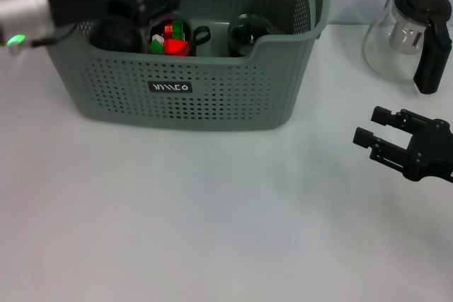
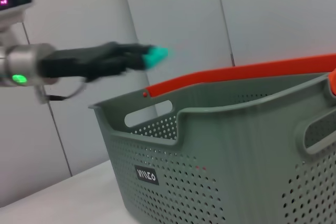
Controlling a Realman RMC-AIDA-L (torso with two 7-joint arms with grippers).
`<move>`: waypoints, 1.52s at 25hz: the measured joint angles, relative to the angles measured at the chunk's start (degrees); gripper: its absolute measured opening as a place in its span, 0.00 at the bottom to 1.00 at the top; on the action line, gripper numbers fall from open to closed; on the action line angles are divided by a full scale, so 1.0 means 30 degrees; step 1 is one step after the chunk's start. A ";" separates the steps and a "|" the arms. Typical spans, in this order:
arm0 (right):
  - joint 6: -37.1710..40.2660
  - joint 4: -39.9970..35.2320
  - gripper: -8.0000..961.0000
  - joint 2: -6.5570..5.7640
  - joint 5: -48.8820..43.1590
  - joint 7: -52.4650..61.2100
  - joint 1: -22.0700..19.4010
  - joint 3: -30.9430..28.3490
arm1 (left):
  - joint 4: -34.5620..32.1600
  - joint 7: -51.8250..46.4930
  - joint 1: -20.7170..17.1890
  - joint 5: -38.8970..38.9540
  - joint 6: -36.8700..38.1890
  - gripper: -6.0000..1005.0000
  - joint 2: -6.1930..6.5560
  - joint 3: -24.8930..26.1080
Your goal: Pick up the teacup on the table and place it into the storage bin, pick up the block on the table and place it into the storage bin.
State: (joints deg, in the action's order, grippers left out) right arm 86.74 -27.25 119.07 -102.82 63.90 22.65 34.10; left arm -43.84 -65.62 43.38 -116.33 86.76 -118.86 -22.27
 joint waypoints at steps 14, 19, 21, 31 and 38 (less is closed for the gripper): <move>0.0002 0.0005 0.67 -0.0012 0.0164 0.0000 0.0168 -0.0001 | -0.3066 -0.4013 -0.1211 -0.0266 -0.9695 0.49 -0.0823 -0.7934; -0.0021 -0.0006 0.67 -0.0022 0.0174 0.0000 0.0233 -0.0058 | -0.3177 -0.4145 -0.1508 -0.0137 -0.9855 0.51 -0.0875 -0.8128; -0.0036 -0.0012 0.67 -0.0022 0.0176 0.0000 0.0245 -0.0058 | -0.3378 -0.4232 -0.1689 0.0953 -0.9226 0.52 -0.0905 -0.7736; 0.0315 0.0486 0.67 0.0332 0.0194 -0.1840 0.0021 -0.0520 | 0.2961 0.0293 -0.3058 0.7399 0.3332 0.77 0.1032 -0.3173; 0.0486 0.2025 0.67 0.0349 0.0078 -0.3206 -0.0300 -0.0364 | 0.2200 0.1789 -0.4494 0.0567 0.5874 0.80 0.0574 -0.2739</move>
State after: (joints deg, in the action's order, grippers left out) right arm 88.20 -21.18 120.11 -102.59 54.28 21.75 33.01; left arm -37.24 -60.25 29.89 -114.62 104.38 -117.14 -30.48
